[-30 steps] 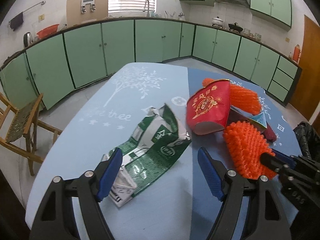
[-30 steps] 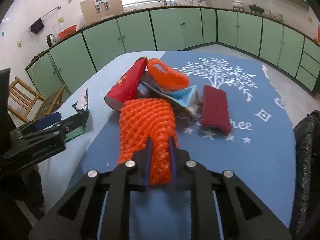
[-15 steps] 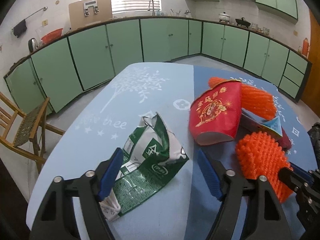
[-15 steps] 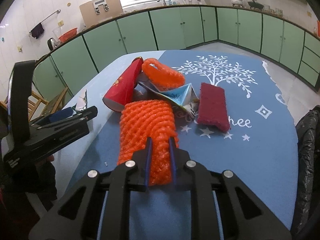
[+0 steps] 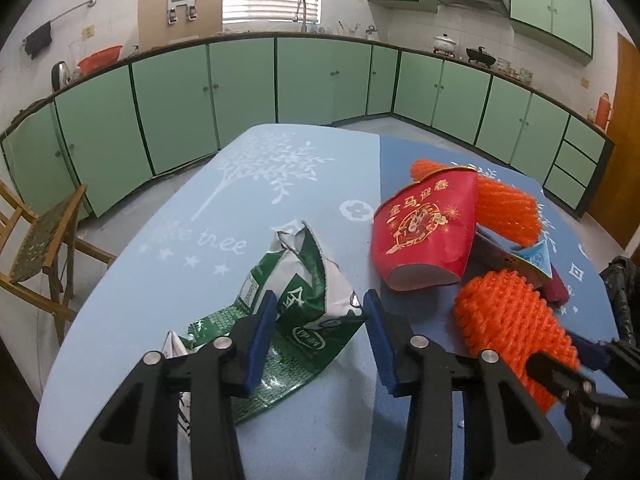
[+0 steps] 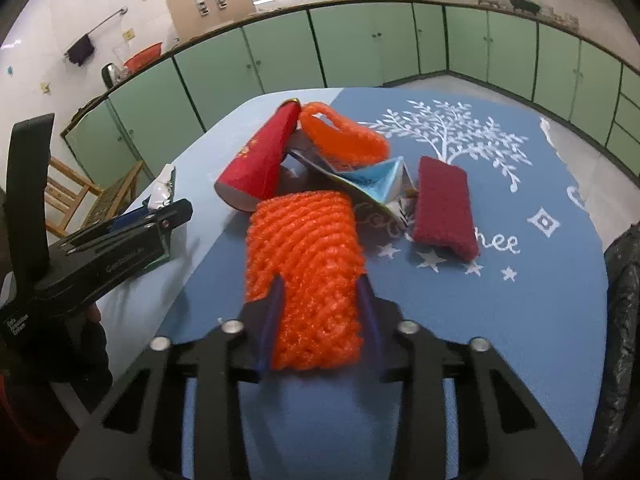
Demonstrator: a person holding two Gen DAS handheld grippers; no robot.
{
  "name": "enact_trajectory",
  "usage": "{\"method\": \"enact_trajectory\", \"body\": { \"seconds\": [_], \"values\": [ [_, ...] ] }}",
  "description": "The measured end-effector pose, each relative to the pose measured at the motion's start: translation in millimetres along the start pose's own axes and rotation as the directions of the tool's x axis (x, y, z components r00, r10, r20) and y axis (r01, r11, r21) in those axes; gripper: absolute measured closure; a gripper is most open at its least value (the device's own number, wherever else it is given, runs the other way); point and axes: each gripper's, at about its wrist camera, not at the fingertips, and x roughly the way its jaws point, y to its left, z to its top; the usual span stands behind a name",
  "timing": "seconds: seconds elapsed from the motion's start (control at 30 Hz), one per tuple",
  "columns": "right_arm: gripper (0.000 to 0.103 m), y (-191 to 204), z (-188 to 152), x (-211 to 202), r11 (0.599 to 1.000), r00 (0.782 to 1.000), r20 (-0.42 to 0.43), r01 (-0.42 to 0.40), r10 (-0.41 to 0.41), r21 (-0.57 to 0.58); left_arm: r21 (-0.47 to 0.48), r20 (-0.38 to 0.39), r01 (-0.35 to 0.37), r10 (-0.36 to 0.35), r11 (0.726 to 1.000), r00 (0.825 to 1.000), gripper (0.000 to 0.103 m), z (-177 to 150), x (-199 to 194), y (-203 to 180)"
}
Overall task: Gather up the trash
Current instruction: 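Close the right tool on the orange mesh sleeve while the left tool grasps the green-white milk carton, then lift and carry the mesh sleeve and milk carton over the bin with both tools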
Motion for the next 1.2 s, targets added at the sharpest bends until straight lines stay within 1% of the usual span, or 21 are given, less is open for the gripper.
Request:
{"method": "enact_trajectory", "body": {
  "seconds": [0.07, 0.33, 0.7, 1.0, 1.2],
  "values": [
    [0.081, 3.1, 1.0, -5.6, 1.0, 1.0, 0.014, -0.005, 0.005, -0.014, 0.007, 0.006, -0.002, 0.002, 1.0, 1.0, 0.061, -0.4, -3.7, 0.1],
    [0.082, 12.8, 9.5, -36.5, 0.999, 0.997, 0.078, -0.006, 0.009, -0.048, -0.002, 0.034, 0.022, -0.022, 1.0, 0.999, 0.066, 1.3, -30.2, -1.4],
    [0.082, 7.5, 21.8, -87.6, 0.999, 0.986, 0.168, 0.022, -0.014, -0.043, 0.036, 0.088, 0.102, -0.105, 0.994, 0.991, 0.067, 6.2, -76.4, -23.4],
    [0.082, -7.3, 26.9, -133.0, 0.998, 0.969, 0.244, 0.055, -0.044, -0.038, 0.082, 0.146, 0.183, -0.193, 0.98, 0.97, 0.067, 17.2, -112.8, -52.7],
    [0.082, -27.8, 24.9, -162.7, 0.996, 0.955, 0.283, 0.094, -0.086, -0.012, 0.115, 0.169, 0.228, -0.246, 0.967, 0.955, 0.067, 24.0, -129.6, -74.9]
  ]
}}
